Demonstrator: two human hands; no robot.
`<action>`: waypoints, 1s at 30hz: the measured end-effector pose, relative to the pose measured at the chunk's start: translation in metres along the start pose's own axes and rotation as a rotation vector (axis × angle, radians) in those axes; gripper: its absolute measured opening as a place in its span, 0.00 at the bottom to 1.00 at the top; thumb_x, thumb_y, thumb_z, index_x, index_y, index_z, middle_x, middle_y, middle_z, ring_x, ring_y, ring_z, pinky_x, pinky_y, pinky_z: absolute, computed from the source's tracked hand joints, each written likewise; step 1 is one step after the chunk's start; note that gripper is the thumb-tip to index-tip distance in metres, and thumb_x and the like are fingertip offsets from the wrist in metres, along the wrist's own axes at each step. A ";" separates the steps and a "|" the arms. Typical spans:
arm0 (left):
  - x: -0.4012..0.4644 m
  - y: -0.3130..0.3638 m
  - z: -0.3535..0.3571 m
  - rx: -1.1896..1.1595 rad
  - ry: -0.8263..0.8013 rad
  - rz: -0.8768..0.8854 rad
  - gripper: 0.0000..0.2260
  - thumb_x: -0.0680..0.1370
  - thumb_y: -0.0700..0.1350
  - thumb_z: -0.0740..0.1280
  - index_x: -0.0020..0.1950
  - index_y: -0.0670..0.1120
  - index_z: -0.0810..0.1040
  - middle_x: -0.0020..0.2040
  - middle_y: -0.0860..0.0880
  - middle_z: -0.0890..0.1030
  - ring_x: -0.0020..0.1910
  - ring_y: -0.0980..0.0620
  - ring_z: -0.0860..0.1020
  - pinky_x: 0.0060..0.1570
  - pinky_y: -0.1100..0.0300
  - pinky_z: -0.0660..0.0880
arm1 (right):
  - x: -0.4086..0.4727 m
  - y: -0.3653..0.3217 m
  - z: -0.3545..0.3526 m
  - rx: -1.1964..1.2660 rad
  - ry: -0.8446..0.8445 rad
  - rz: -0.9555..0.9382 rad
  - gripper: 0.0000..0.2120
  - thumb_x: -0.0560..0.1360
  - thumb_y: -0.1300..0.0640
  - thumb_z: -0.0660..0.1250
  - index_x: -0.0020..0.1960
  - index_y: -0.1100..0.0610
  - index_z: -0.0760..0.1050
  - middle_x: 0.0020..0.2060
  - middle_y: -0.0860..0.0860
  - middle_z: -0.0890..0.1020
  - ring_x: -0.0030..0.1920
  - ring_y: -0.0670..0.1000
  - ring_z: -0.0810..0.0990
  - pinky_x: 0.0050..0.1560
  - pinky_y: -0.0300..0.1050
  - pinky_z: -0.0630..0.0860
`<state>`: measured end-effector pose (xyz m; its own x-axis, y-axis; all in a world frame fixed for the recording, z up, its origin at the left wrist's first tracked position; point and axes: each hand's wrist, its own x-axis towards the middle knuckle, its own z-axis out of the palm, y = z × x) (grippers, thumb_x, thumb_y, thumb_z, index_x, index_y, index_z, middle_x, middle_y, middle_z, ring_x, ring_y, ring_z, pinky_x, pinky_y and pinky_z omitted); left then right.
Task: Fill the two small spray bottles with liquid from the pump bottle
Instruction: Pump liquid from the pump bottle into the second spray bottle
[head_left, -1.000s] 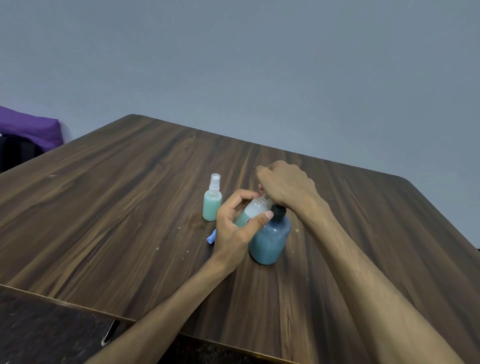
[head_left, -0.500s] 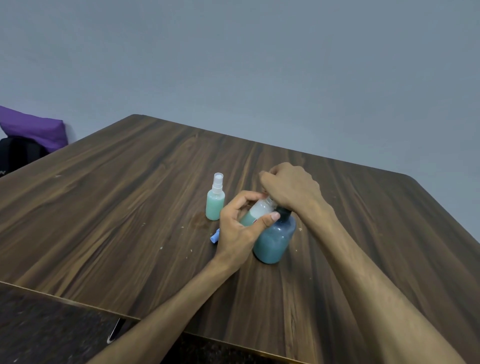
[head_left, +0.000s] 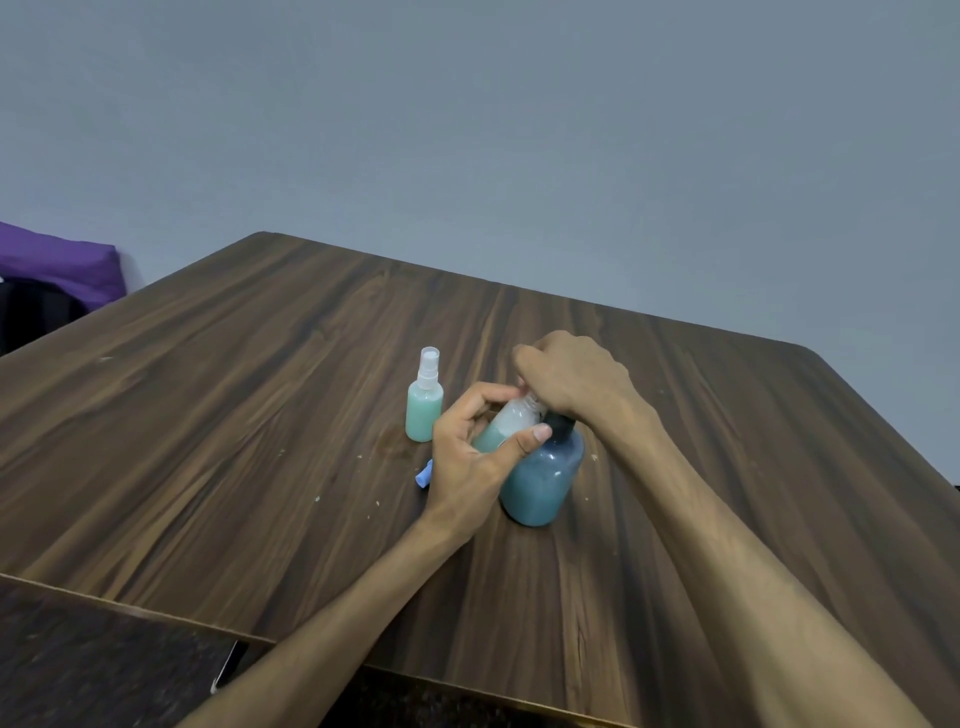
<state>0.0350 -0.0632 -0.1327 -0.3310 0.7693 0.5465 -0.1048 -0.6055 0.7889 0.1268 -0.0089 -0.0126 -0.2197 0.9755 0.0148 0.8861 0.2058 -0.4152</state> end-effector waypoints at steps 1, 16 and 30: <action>-0.001 0.001 0.000 -0.005 0.005 0.002 0.13 0.71 0.44 0.79 0.53 0.48 0.82 0.49 0.52 0.86 0.51 0.51 0.85 0.53 0.58 0.81 | -0.001 0.000 0.000 0.015 0.023 -0.005 0.18 0.79 0.48 0.58 0.47 0.55 0.83 0.42 0.50 0.83 0.42 0.52 0.79 0.46 0.51 0.71; -0.001 -0.001 0.000 -0.008 -0.003 0.016 0.12 0.72 0.44 0.78 0.53 0.47 0.81 0.48 0.52 0.86 0.50 0.53 0.84 0.52 0.61 0.80 | -0.006 -0.006 -0.004 0.002 -0.039 0.020 0.20 0.76 0.46 0.56 0.47 0.54 0.83 0.44 0.51 0.85 0.45 0.55 0.82 0.52 0.53 0.76; 0.000 -0.008 -0.001 0.032 0.000 0.025 0.12 0.71 0.38 0.78 0.52 0.43 0.81 0.47 0.54 0.85 0.49 0.55 0.84 0.51 0.64 0.79 | 0.002 0.000 -0.002 -0.031 0.007 -0.007 0.19 0.79 0.45 0.57 0.47 0.55 0.83 0.41 0.50 0.83 0.41 0.52 0.78 0.47 0.51 0.72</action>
<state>0.0345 -0.0583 -0.1393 -0.3334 0.7537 0.5664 -0.0664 -0.6181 0.7833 0.1268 -0.0067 -0.0107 -0.2235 0.9744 0.0237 0.8968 0.2151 -0.3865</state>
